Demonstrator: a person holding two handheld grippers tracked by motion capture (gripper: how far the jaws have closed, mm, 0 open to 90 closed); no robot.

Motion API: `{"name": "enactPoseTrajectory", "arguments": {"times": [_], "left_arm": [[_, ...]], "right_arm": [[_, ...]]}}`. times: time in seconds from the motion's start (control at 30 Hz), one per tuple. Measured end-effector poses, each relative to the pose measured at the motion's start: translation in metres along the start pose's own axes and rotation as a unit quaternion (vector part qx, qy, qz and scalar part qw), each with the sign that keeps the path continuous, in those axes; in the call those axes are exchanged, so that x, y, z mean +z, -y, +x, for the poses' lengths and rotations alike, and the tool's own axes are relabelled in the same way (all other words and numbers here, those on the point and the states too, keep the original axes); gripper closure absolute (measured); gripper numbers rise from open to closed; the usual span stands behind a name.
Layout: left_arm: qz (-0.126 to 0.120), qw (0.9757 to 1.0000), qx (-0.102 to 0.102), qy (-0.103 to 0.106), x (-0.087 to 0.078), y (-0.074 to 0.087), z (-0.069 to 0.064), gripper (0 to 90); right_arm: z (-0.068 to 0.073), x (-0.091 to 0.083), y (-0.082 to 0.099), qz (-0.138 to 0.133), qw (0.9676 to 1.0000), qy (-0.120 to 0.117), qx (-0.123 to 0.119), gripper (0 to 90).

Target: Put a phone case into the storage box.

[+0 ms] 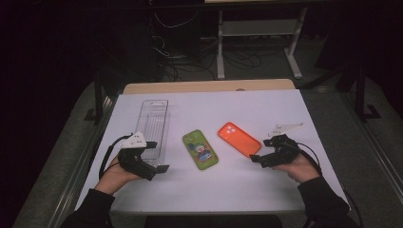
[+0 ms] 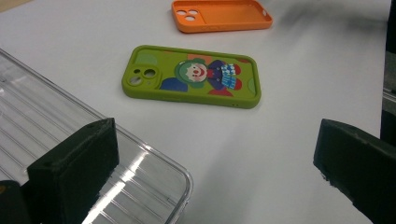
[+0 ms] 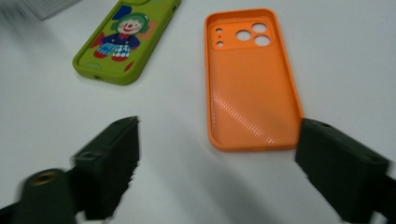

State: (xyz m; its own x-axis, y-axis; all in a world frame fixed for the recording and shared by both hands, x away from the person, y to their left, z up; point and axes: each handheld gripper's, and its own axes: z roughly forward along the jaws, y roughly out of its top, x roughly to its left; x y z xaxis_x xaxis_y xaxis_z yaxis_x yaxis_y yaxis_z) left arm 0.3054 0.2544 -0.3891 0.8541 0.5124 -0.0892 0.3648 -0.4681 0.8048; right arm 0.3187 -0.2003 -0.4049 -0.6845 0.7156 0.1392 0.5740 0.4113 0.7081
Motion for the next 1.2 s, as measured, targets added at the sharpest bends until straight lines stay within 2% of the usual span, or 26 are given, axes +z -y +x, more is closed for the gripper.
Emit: {"name": "enactPoseTrajectory", "arguments": {"times": [0.03, 0.1, 0.17, 0.2, 0.23, 0.27, 0.37, 0.5, 0.6, 0.63, 0.8, 0.87, 1.03, 1.2], "left_arm": [[0.000, 1.0000, 0.000, 0.000, 0.000, 0.000, 0.000, 0.0], [0.001, 1.0000, 0.000, 0.000, 0.000, 0.000, 0.000, 0.0], [-0.001, 1.0000, 0.001, 0.000, 0.000, 0.000, 0.000, 0.0], [-0.001, 1.0000, 0.001, 0.000, 0.000, 0.000, 0.000, 0.0], [-0.001, 1.0000, 0.000, 0.000, 0.000, 0.000, 0.000, 0.0], [0.001, 1.0000, 0.000, 0.001, 0.000, 0.000, 0.000, 0.0], [0.001, 1.0000, 0.000, 0.000, 0.000, 0.000, 0.000, 0.0], [0.001, 1.0000, 0.001, 0.000, 0.000, 0.000, 0.000, 0.0], [0.000, 1.0000, 0.000, 0.000, 0.000, 0.000, 0.000, 0.0], [0.001, 1.0000, 0.000, -0.001, 0.000, 0.000, 0.000, 0.0], [0.001, 1.0000, 0.001, 0.000, 0.000, 0.000, 0.000, 0.0], [0.001, 1.0000, 0.006, 0.000, 0.000, 0.000, 0.000, 0.0], [-0.001, 1.0000, 0.003, -0.002, -0.001, 0.000, 0.000, 0.0], [-0.003, 1.0000, 0.003, -0.001, -0.001, 0.001, 0.001, 0.0]], "right_arm": [[0.002, 0.000, 0.003, -0.001, 1.0000, 0.001, 0.000, 11.2], [0.007, 0.001, 0.009, -0.003, 0.9999, 0.007, -0.008, 3.5], [0.012, 0.004, 0.015, -0.004, 0.9999, 0.008, -0.012, 0.0], [0.014, 0.005, 0.017, -0.009, 0.9997, 0.011, -0.018, 0.0], [0.016, 0.006, 0.021, -0.013, 0.9998, 0.008, -0.012, 0.0], [0.019, 0.007, 0.023, -0.007, 0.9999, 0.003, -0.009, 0.0], [0.026, 0.009, 0.029, 0.011, 0.9995, 0.011, -0.026, 0.0], [0.029, 0.008, 0.032, 0.008, 0.9996, 0.010, -0.024, 0.0], [0.029, 0.007, 0.032, 0.005, 0.9997, 0.005, -0.021, 0.0], [0.028, 0.007, 0.030, 0.009, 0.9998, -0.002, -0.018, 0.0], [0.029, 0.005, 0.026, 0.022, 0.9996, -0.008, -0.015, 0.0], [0.029, 0.004, 0.023, 0.025, 0.9996, -0.005, -0.012, 0.0], [0.026, 0.003, 0.015, 0.035, 0.9993, -0.009, -0.005, 0.0], [0.020, 0.001, 0.008, 0.034, 0.9994, -0.007, 0.002, 0.0]]}}
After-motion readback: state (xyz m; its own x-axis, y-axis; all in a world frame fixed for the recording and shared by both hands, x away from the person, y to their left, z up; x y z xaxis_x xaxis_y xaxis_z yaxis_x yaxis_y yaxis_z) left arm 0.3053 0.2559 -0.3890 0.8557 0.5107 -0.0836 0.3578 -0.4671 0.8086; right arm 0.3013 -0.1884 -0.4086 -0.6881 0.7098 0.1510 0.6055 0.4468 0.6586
